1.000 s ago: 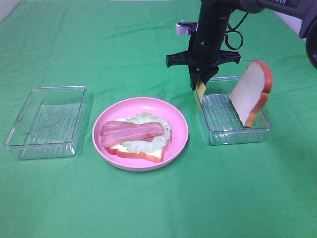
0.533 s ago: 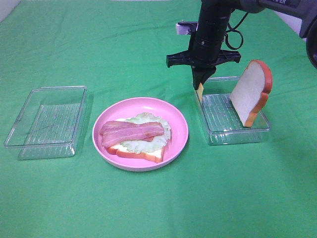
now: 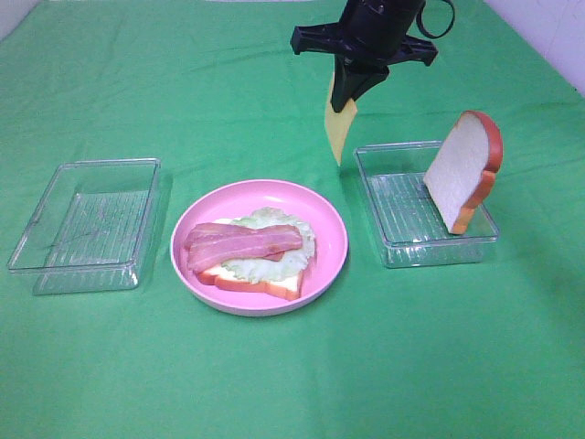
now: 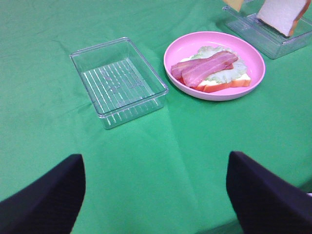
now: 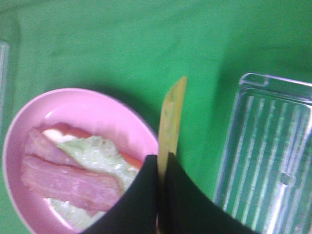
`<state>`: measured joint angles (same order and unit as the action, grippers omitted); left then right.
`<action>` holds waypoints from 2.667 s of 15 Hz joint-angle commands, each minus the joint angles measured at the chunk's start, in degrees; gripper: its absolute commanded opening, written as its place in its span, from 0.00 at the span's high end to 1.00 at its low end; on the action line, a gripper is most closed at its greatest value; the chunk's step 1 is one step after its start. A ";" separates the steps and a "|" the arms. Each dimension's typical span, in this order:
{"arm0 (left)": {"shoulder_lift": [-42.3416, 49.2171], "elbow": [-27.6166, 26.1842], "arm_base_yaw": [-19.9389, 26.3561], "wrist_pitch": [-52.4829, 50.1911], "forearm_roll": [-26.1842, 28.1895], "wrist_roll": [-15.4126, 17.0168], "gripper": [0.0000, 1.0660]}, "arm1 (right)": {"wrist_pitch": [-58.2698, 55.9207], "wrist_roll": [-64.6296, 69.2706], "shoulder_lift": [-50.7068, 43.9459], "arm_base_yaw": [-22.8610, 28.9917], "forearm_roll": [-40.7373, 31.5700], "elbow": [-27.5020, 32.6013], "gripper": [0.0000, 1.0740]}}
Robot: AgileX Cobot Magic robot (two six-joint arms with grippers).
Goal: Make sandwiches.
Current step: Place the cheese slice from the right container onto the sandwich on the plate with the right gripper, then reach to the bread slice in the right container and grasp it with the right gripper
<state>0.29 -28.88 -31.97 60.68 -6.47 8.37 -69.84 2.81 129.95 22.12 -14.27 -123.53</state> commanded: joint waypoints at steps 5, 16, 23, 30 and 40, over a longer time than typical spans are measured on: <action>1.20 0.06 -0.23 -0.34 0.23 0.06 0.29 | -4.01 -12.09 -0.57 0.74 -27.56 6.70 1.00; 1.15 0.06 -0.23 -0.34 0.23 0.06 0.29 | -0.74 -17.42 5.10 7.33 -32.09 16.10 1.00; 1.15 0.06 -0.23 -0.34 0.23 0.06 0.29 | 5.56 -13.01 5.16 7.33 -22.46 16.10 0.82; 1.15 0.06 -0.23 -0.34 0.23 0.06 0.29 | 9.22 -7.73 1.55 7.28 -6.88 15.70 0.40; 1.15 0.06 -0.23 -0.34 0.23 0.06 0.29 | 4.07 -0.80 -11.80 1.26 14.27 12.38 0.39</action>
<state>0.29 -28.88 -31.97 60.68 -6.47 8.37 -64.92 1.38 118.66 23.78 -0.57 -110.87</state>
